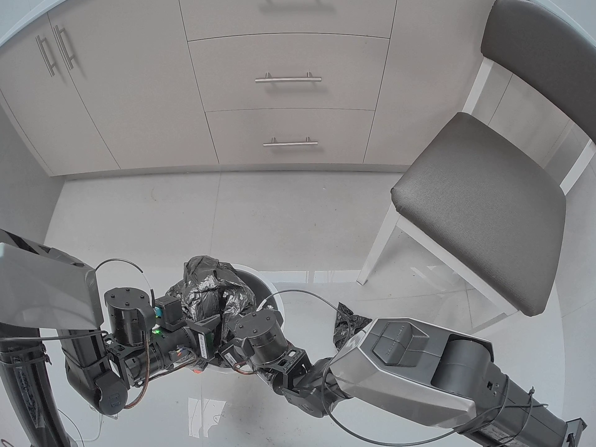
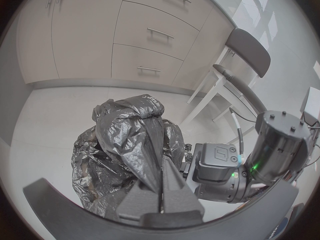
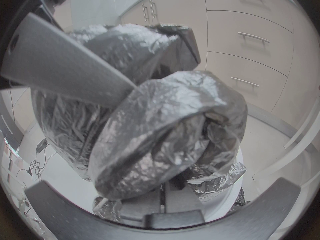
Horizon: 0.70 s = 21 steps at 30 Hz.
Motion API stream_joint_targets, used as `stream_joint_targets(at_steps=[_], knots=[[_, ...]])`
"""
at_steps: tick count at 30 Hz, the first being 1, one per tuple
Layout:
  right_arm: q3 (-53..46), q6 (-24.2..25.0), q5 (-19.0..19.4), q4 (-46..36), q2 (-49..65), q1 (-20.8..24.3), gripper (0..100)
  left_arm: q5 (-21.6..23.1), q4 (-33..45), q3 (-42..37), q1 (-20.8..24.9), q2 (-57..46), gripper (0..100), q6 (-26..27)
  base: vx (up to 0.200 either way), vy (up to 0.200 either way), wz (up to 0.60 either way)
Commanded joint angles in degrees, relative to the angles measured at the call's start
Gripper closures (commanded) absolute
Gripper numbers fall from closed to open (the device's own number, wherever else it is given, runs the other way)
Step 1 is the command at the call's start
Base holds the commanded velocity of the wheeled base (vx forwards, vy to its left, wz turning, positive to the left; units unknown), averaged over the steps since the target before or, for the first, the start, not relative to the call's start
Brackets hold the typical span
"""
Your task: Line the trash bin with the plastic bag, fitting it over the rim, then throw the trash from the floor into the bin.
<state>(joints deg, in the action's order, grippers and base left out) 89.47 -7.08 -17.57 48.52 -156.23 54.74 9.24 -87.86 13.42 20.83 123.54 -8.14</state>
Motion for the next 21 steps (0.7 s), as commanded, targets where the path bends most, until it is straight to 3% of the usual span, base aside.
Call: stream_joint_targets(at_steps=[1,8,16,17,21], knots=[[1.15,0.05,-0.19,-0.71,-2.14,-0.51,100,-0.01,-0.03,0.03,-0.09,0.39,100,-0.03,0.000,0.000,0.00],[3.17,0.75,-3.44,-3.87,-2.41,-0.68,100,-0.01,-0.03,0.03,-0.09,0.74,100,-0.03,0.000,0.000,0.00],[4.93,0.75,-4.58,-5.01,-2.41,-0.68,100,-0.01,-0.03,-0.06,-0.09,0.56,100,-0.03,0.000,0.000,0.00],[4.93,0.75,-4.93,-5.01,-2.41,-0.68,0,-0.01,-0.03,-0.06,-0.09,0.47,100,-0.03,0.000,0.000,0.00],[4.58,0.93,-5.11,-4.40,-1.79,-0.16,0,-0.01,-0.03,-0.15,-0.09,0.12,100,-0.03,0.000,0.000,0.00]])
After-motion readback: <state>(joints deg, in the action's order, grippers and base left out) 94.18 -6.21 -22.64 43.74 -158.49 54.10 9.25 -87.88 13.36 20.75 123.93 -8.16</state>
